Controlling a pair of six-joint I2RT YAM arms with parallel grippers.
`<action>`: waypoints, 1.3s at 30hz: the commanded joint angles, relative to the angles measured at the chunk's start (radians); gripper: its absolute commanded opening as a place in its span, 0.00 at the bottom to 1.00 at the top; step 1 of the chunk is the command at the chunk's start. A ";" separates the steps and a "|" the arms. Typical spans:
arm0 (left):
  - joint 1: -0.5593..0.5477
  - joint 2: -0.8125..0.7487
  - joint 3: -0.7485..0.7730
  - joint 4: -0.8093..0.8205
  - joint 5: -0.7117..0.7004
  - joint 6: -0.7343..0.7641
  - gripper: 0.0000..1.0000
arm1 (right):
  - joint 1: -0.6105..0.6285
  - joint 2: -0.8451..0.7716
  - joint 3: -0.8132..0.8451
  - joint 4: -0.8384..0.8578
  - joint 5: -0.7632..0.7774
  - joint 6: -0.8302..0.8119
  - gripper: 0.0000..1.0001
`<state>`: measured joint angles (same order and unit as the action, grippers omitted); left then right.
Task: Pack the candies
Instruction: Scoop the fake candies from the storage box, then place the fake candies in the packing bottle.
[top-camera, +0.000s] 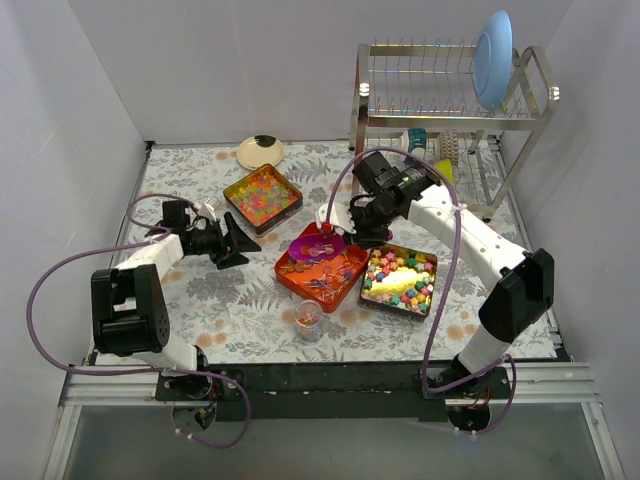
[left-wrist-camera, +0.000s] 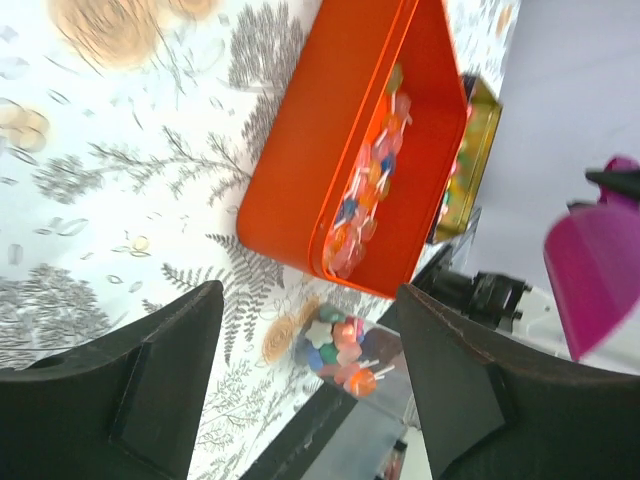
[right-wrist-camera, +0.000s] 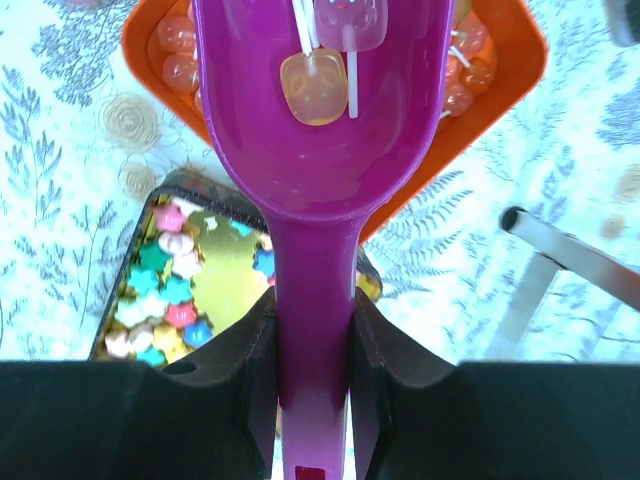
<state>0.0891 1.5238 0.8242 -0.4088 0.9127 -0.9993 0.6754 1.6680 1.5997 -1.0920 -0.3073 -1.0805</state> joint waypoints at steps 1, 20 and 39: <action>0.037 -0.068 0.035 0.036 0.035 -0.004 0.69 | 0.038 -0.060 0.075 -0.157 0.055 -0.071 0.01; 0.112 -0.180 -0.039 0.126 0.003 -0.047 0.70 | 0.325 -0.160 -0.064 -0.218 0.534 -0.131 0.01; 0.136 -0.211 -0.076 0.192 0.023 -0.108 0.71 | 0.475 -0.083 0.000 -0.218 0.836 -0.159 0.01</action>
<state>0.2169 1.3518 0.7586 -0.2493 0.9142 -1.0973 1.1294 1.5650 1.5391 -1.2942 0.4141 -1.2022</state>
